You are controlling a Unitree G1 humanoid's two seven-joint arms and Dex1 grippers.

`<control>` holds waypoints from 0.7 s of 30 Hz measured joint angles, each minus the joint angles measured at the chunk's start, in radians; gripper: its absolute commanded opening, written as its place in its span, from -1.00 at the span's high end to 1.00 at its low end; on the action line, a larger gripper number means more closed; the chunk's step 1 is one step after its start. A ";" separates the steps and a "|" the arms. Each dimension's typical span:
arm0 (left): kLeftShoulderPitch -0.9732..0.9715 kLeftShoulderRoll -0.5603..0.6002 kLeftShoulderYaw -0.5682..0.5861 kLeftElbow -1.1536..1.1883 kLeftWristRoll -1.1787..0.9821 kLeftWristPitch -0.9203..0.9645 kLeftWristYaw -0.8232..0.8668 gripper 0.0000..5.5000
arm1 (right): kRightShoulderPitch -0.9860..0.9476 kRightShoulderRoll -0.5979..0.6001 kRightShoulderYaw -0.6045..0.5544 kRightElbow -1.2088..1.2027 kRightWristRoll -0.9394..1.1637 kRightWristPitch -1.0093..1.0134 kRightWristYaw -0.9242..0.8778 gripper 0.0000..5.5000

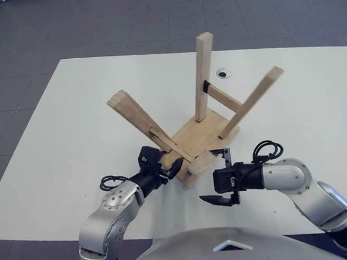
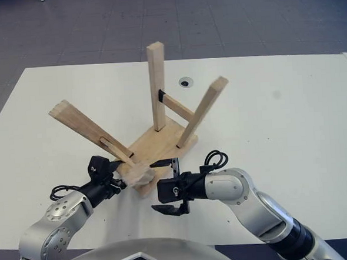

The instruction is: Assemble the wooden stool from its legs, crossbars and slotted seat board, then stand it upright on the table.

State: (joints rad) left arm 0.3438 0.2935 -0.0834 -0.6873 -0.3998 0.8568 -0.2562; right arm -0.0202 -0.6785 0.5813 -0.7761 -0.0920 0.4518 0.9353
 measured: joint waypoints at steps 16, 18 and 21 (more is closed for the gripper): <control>-0.035 0.098 0.116 0.003 -0.024 -0.105 -0.110 -0.34 | 0.047 -0.029 -0.228 -0.009 0.086 0.044 -0.071 -0.99; -0.056 0.144 0.168 0.004 -0.042 -0.150 -0.172 -0.34 | 0.072 -0.034 -0.274 -0.009 0.110 0.042 -0.079 -0.99; -0.068 0.240 0.217 0.045 -0.059 -0.249 -0.321 -0.34 | 0.123 -0.052 -0.345 -0.012 0.154 0.031 -0.078 -0.99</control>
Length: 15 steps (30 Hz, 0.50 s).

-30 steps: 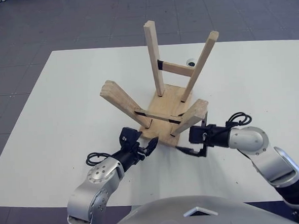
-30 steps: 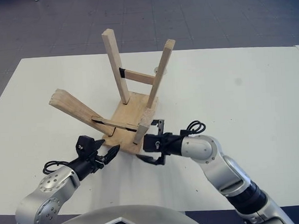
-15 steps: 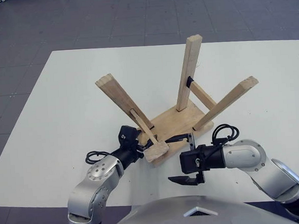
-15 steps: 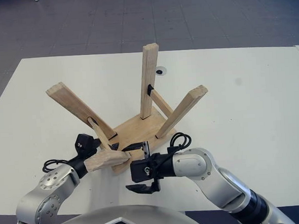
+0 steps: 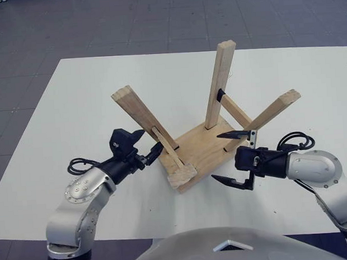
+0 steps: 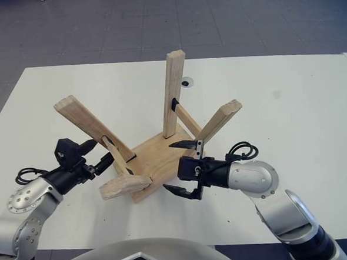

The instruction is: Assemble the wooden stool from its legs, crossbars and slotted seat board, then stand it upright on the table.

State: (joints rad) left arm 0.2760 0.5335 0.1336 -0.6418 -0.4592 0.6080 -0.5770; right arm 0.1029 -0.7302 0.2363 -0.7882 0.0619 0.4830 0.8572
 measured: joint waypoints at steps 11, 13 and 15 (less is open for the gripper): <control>0.217 0.269 0.216 0.291 0.082 -0.418 -0.441 -0.34 | 0.196 -0.148 -0.493 0.205 0.363 -0.250 0.355 -0.99; 0.265 0.279 0.261 0.285 0.081 -0.447 -0.479 -0.34 | 0.196 -0.166 -0.535 0.283 0.374 -0.270 0.386 -0.99; 0.308 0.281 0.312 0.247 0.066 -0.461 -0.508 -0.38 | 0.194 -0.196 -0.569 0.375 0.393 -0.269 0.429 -1.00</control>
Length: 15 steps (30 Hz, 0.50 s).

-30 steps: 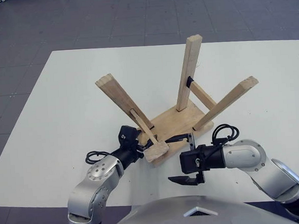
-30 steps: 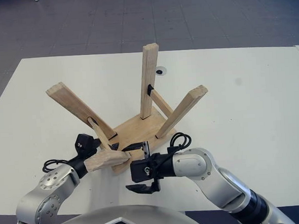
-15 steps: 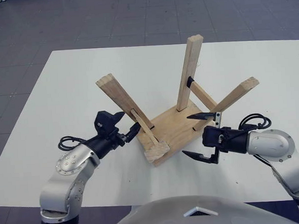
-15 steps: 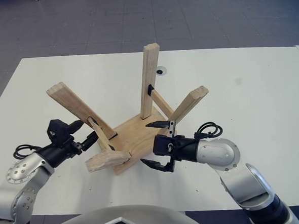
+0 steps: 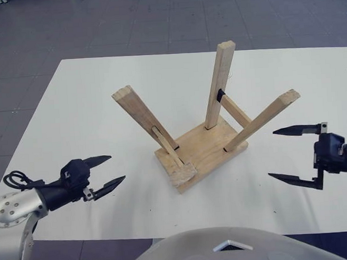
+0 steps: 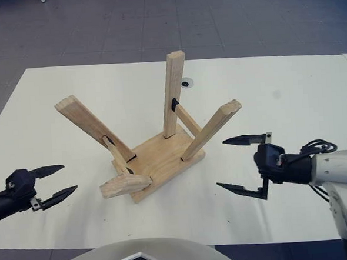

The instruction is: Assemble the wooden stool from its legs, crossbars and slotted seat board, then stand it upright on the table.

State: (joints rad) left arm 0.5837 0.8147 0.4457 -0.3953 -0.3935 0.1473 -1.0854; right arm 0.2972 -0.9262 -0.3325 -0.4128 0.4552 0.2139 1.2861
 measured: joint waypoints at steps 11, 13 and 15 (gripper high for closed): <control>0.193 -0.043 0.107 -0.443 -0.208 0.032 -0.053 -0.62 | -0.362 -0.082 0.024 0.396 -0.010 -0.084 0.067 -1.00; 0.192 -0.044 0.096 -0.517 -0.268 0.071 -0.022 -0.62 | -0.422 -0.084 0.051 0.440 -0.017 -0.093 0.082 -1.00; 0.181 -0.042 0.086 -0.559 -0.311 0.106 0.021 -0.62 | -0.447 -0.084 0.075 0.459 -0.022 -0.101 0.083 -1.00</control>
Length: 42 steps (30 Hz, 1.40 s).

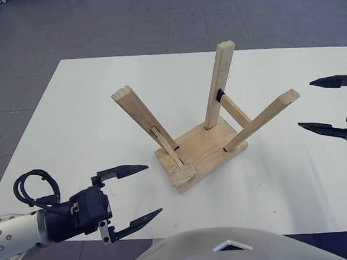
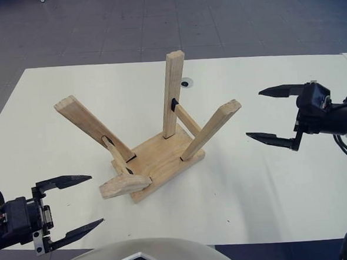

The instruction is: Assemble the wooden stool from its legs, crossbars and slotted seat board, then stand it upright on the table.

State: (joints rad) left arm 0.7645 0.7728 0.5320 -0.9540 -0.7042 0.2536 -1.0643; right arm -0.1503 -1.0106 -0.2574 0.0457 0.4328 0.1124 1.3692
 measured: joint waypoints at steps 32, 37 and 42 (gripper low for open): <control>-0.122 0.230 -0.241 -0.089 -0.093 0.050 0.241 -0.62 | -0.012 0.013 0.039 0.097 -0.015 -0.066 0.007 -1.00; -0.109 0.270 -0.309 -0.081 -0.018 -0.013 0.253 -0.62 | -0.014 0.014 0.037 0.107 -0.015 -0.066 0.007 -1.00; -0.363 0.246 -0.484 -0.089 -0.130 0.049 0.463 -0.62 | -0.017 0.022 0.038 0.120 -0.016 -0.067 0.001 -1.00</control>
State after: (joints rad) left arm 0.4011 1.0189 0.0481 -1.0428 -0.8347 0.3030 -0.6014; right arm -0.1677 -0.9887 -0.2199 0.1659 0.4166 0.0454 1.3706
